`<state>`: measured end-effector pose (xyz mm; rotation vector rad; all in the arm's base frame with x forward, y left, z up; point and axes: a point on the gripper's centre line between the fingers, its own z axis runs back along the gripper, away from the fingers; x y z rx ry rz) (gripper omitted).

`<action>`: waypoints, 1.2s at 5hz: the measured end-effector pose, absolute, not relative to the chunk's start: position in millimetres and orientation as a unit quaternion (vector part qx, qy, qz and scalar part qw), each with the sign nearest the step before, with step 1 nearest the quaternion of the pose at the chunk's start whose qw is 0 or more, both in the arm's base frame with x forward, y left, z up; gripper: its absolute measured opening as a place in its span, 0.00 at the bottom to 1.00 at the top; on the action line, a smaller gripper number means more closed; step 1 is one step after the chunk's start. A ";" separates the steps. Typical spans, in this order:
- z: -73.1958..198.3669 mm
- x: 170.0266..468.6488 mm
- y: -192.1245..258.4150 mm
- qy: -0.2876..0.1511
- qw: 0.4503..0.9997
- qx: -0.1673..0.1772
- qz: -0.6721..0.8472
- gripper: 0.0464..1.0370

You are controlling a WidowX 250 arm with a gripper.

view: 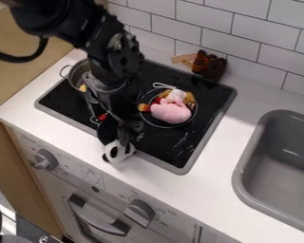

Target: Move the panda to the bottom of the left burner

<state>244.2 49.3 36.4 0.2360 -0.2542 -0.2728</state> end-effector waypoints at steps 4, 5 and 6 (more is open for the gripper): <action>27.9 243.0 58.4 -0.135 0.973 0.093 -0.161 0.38; 29.9 240.7 59.1 -0.135 0.973 0.083 -0.170 0.19; 33.4 235.5 59.0 -0.121 0.975 0.070 -0.174 0.09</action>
